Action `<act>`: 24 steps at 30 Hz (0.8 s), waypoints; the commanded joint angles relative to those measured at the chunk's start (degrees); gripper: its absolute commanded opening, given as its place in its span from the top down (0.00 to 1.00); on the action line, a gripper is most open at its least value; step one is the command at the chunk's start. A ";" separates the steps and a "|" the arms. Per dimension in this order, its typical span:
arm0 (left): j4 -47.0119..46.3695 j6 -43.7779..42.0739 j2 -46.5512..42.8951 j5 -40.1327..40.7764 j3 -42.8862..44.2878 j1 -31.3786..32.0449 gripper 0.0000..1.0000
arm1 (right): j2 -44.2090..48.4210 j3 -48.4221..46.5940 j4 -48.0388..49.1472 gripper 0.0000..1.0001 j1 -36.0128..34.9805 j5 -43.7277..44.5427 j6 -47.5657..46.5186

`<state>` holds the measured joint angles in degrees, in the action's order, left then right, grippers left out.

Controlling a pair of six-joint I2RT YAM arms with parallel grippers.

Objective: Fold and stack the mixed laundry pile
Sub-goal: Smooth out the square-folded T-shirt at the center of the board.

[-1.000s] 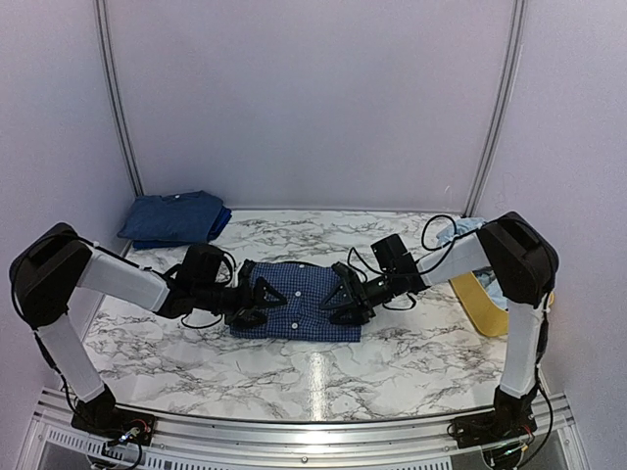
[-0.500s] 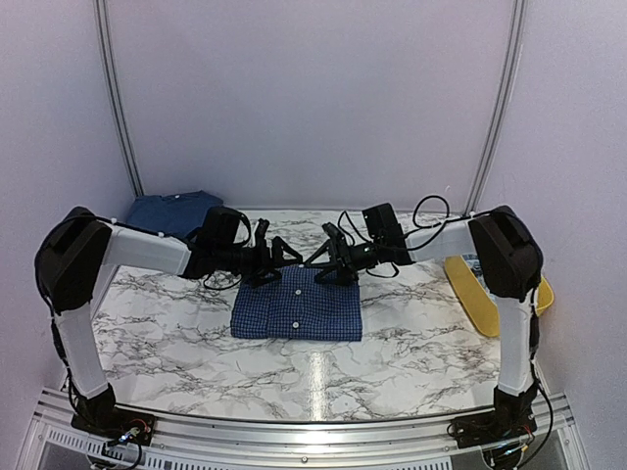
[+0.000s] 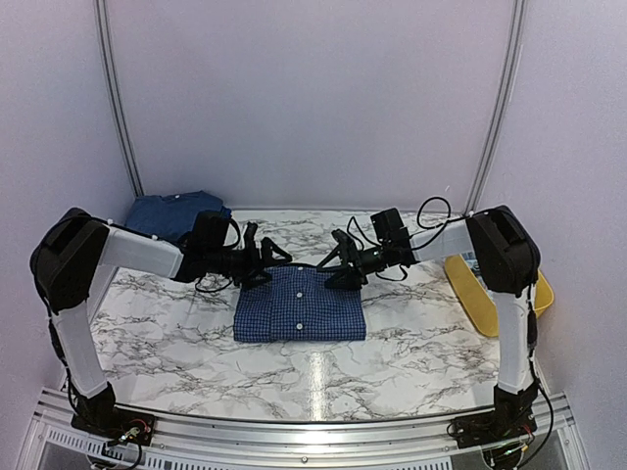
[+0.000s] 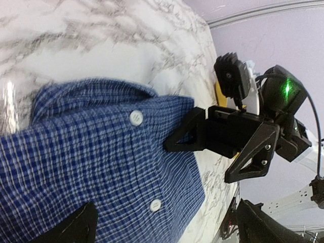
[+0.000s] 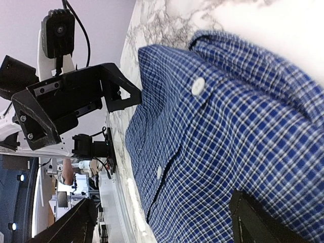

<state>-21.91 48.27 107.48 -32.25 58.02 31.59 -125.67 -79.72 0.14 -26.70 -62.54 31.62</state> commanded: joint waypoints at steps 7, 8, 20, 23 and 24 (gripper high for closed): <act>2.67 -2.04 9.11 0.11 10.97 -2.94 0.01 | -6.11 -5.95 2.92 0.14 3.24 0.05 2.63; 2.66 -2.36 10.14 0.29 11.35 -3.40 0.01 | -7.28 -5.86 3.16 0.15 3.42 0.25 2.72; 6.19 -11.08 1.98 4.77 6.99 -5.65 0.01 | -0.91 -11.73 -11.13 0.18 4.29 4.90 -6.16; 18.90 -24.09 -6.23 13.06 9.37 -2.96 0.01 | 7.17 -8.54 -14.17 0.18 4.27 7.09 -7.38; 24.03 -29.54 -7.89 17.22 10.74 -0.98 0.01 | 9.87 -6.55 -14.97 0.18 4.28 7.99 -7.79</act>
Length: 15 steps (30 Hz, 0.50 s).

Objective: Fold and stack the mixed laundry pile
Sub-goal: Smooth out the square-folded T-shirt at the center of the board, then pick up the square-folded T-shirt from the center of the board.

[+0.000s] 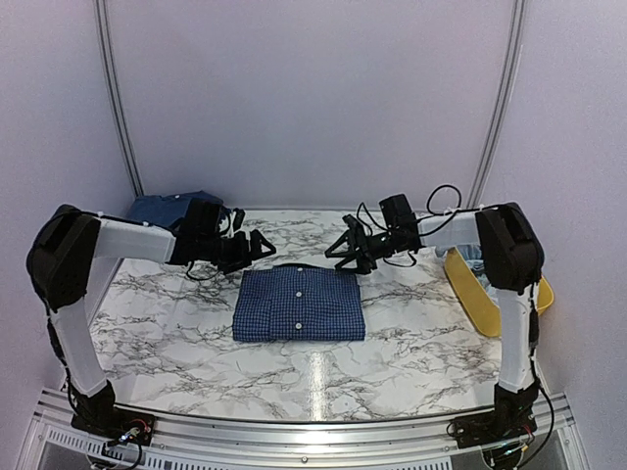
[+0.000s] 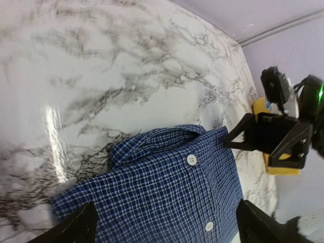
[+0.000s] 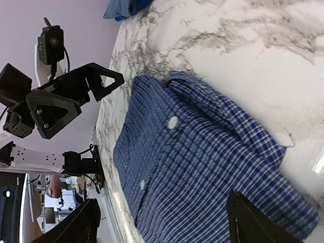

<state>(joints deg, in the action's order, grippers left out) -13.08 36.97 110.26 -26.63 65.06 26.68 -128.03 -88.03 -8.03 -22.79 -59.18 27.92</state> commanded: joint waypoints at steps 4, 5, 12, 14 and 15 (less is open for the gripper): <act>26.11 -33.96 -13.69 21.19 6.65 14.12 0.01 | 21.42 10.13 -9.84 0.18 0.55 9.22 -4.95; 26.85 -36.07 -13.92 23.03 6.92 16.68 0.01 | 23.27 12.69 -9.80 0.18 0.70 9.95 -4.50; 28.02 -48.08 -6.26 33.37 12.58 31.57 0.09 | 35.26 30.76 -3.87 0.18 2.79 12.04 2.02; 27.90 -50.67 -3.06 34.23 14.36 34.53 0.13 | 37.44 34.53 -2.48 0.18 3.42 11.99 3.51; 27.66 -51.69 -1.38 34.36 15.24 35.72 0.16 | 38.22 36.13 -1.77 0.18 3.68 11.98 4.04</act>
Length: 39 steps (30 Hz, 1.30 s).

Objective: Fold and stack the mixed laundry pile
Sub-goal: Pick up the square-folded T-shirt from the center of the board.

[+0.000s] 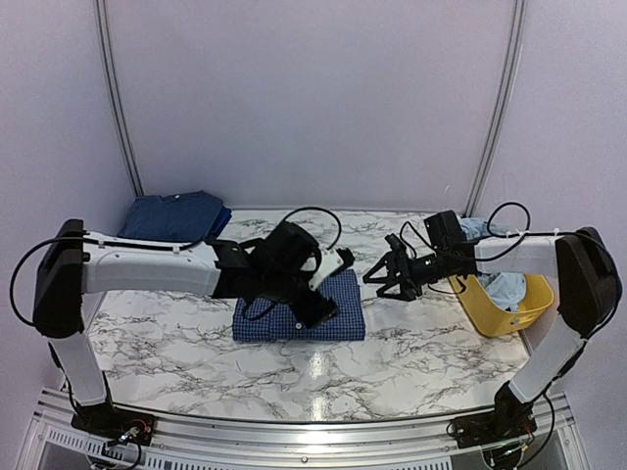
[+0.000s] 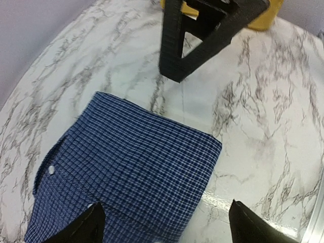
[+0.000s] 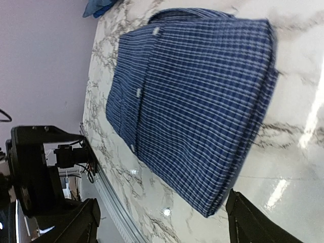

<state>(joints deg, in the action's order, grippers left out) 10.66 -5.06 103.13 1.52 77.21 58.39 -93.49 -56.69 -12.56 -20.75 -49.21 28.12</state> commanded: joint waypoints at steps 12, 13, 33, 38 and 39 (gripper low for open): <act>2.84 -15.24 19.99 3.37 12.61 7.88 0.52 | 6.22 13.35 6.12 0.18 2.14 3.39 7.09; 2.80 -15.56 21.13 3.29 13.19 7.88 0.55 | 6.02 13.48 6.28 0.18 2.12 3.46 7.31; -5.29 -7.25 16.60 -7.43 11.21 2.48 1.00 | -2.41 15.46 22.27 0.12 0.01 1.78 21.43; -6.91 -6.08 15.26 -7.36 10.47 2.21 1.00 | -5.32 14.89 29.50 0.12 -2.05 2.24 29.02; -7.42 -5.96 14.86 -7.47 10.27 2.19 1.00 | -6.07 14.59 30.62 0.12 -2.59 2.46 30.41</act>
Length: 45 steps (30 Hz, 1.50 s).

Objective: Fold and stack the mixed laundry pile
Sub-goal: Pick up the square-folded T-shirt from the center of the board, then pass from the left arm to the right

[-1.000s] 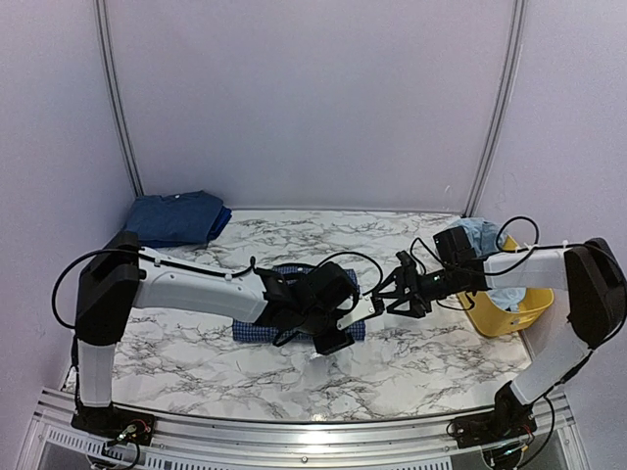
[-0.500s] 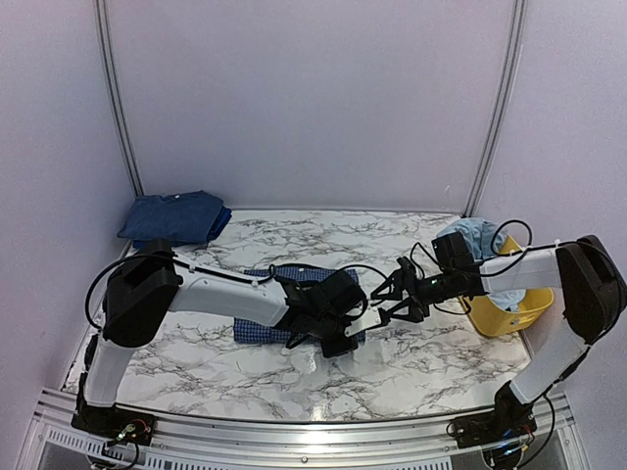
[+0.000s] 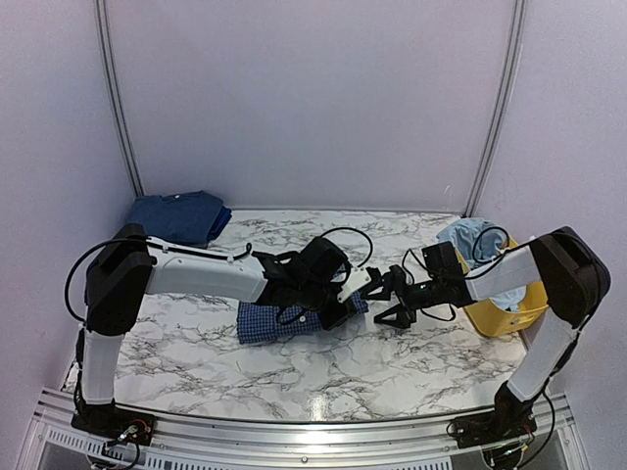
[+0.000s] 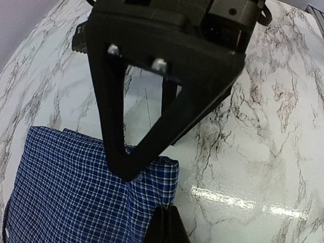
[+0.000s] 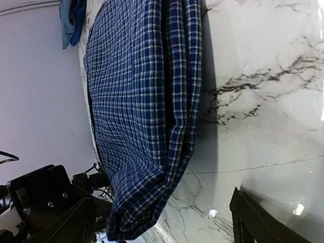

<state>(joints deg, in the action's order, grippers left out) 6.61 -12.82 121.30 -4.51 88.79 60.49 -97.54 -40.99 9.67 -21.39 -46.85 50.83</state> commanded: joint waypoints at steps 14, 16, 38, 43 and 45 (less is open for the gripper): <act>-5.75 -0.01 -6.89 -3.94 -5.29 0.76 1.00 | -12.62 -5.79 17.70 0.36 -4.80 0.11 20.91; -6.08 -0.43 -7.27 -4.01 -6.04 1.01 1.00 | -14.26 -6.89 18.72 0.41 -4.80 -1.14 21.59; 1.13 19.48 -22.89 9.35 -11.90 -3.26 0.01 | -11.36 -25.30 -35.00 1.00 -4.61 9.81 -20.91; 5.26 24.80 -28.61 9.59 -16.14 -6.77 0.01 | -7.01 -27.84 -47.80 1.00 -3.39 17.15 -29.11; 5.90 25.24 -30.84 9.17 -18.22 -7.25 0.01 | -4.77 -29.07 -51.96 1.00 -2.72 21.02 -31.05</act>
<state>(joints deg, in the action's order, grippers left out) 7.07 7.60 93.43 3.79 74.39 54.13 -106.91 -66.46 -27.46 -25.47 -34.92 29.12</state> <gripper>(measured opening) 0.989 0.006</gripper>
